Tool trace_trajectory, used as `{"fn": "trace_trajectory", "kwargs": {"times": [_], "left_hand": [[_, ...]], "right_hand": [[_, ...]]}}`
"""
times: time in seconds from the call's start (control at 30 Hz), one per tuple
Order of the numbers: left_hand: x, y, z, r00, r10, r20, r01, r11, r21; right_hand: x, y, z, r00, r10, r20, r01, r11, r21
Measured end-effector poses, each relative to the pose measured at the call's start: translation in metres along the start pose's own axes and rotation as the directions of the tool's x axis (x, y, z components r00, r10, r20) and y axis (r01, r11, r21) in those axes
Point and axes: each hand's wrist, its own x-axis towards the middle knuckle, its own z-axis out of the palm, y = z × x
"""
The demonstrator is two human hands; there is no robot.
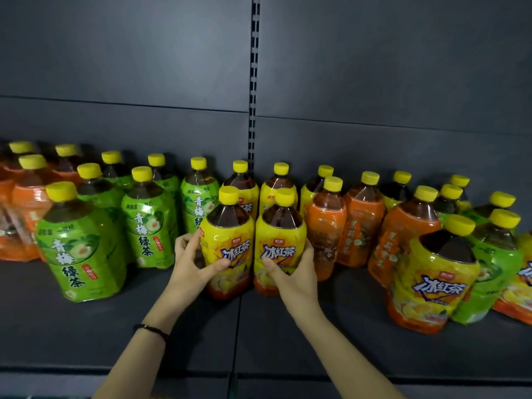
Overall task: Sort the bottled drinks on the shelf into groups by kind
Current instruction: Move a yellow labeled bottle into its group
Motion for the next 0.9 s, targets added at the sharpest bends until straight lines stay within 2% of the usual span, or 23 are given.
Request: {"fn": "trace_trajectory", "kwargs": {"times": [0.1, 0.23, 0.37, 0.57, 0.77, 0.83, 0.9], "left_hand": [[0.007, -0.003, -0.002, 1.000, 0.013, -0.021, -0.012, 1.000, 0.016], [0.015, -0.010, 0.002, 0.999, 0.013, -0.042, -0.019, 0.989, -0.144], [0.031, -0.009, 0.006, 0.994, 0.026, 0.105, -0.002, 0.973, -0.230], [0.040, -0.019, 0.018, 0.974, -0.004, 0.224, 0.046, 0.982, -0.185], [0.047, -0.019, 0.031, 0.993, 0.018, 0.116, -0.002, 0.991, -0.134], [0.047, -0.019, 0.032, 0.996, 0.018, 0.088, -0.007, 0.992, -0.126], [0.044, -0.017, 0.034, 0.998, 0.022, 0.063, -0.014, 0.993, -0.119]], "right_hand": [[0.009, -0.001, 0.017, 0.997, 0.009, -0.080, -0.009, 1.000, 0.001], [0.017, -0.003, 0.023, 0.995, 0.029, -0.099, -0.028, 1.000, 0.012], [0.026, -0.008, 0.026, 0.983, 0.047, -0.175, -0.049, 0.999, -0.008], [0.025, -0.003, 0.017, 0.961, 0.027, -0.277, -0.053, 0.995, -0.087], [0.027, -0.005, 0.014, 0.947, -0.057, -0.318, -0.067, 0.928, -0.366], [0.027, -0.004, 0.014, 0.949, -0.081, -0.305, -0.048, 0.918, -0.394], [0.026, 0.000, 0.012, 0.963, -0.089, -0.256, -0.003, 0.941, -0.338]]}}
